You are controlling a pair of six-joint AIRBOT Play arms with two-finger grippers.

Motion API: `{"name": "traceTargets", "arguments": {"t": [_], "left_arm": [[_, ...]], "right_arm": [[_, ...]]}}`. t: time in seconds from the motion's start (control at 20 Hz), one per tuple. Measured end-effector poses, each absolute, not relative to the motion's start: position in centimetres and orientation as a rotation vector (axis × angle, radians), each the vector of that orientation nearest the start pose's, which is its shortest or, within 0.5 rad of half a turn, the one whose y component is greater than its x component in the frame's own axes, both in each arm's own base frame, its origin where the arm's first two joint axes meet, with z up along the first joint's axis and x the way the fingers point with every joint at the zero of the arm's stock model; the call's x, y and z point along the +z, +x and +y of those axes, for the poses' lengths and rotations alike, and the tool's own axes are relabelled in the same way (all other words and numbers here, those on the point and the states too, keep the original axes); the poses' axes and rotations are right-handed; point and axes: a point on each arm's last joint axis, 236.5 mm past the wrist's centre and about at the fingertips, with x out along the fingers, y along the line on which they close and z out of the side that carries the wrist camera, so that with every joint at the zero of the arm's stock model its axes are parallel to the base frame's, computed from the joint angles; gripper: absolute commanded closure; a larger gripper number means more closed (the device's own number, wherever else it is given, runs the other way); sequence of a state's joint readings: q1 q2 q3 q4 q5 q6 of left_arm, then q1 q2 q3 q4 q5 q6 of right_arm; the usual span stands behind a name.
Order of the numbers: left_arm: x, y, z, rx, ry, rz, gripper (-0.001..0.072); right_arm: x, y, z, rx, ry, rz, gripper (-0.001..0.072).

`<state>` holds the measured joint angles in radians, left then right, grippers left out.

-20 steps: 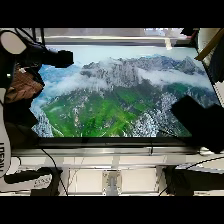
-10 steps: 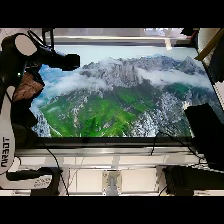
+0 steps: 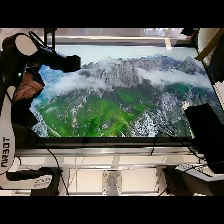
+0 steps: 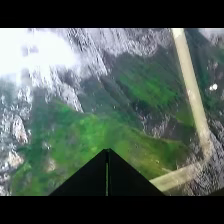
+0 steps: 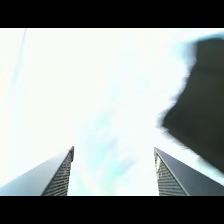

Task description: Fold the clothes and pants, and hang the long-sleeved shirts on hangers.

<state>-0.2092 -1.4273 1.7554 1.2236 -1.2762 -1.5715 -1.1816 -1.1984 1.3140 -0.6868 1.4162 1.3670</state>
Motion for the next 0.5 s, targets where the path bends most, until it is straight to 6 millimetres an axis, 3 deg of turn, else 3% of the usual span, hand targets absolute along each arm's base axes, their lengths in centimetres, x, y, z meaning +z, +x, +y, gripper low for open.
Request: {"name": "traceTargets", "arguments": {"t": [0.1, 0.2, 0.35, 0.5], "left_arm": [[17.2, 44.0, -17.4, -0.458, -0.147, 1.002, 0.0699], [16.9, 43.5, -17.3, -0.46, -0.142, 1.025, 0.0699], [16.7, 43.2, -17.3, -0.463, -0.139, 1.04, 0.0699], [16.6, 43.0, -17.3, -0.465, -0.138, 1.046, 0.0699]], "right_arm": [[16.4, 33.6, -19.3, -0.109, 0.922, 0.716, 0.0174], [16.1, 35.9, -14.0, 0.013, 0.82, 0.802, 0.0173], [15.4, 37.8, -7.3, 0.152, 0.685, 0.895, 0.0174], [15.1, 38.5, -2.7, 0.248, 0.596, 0.941, 0.0174]]}}
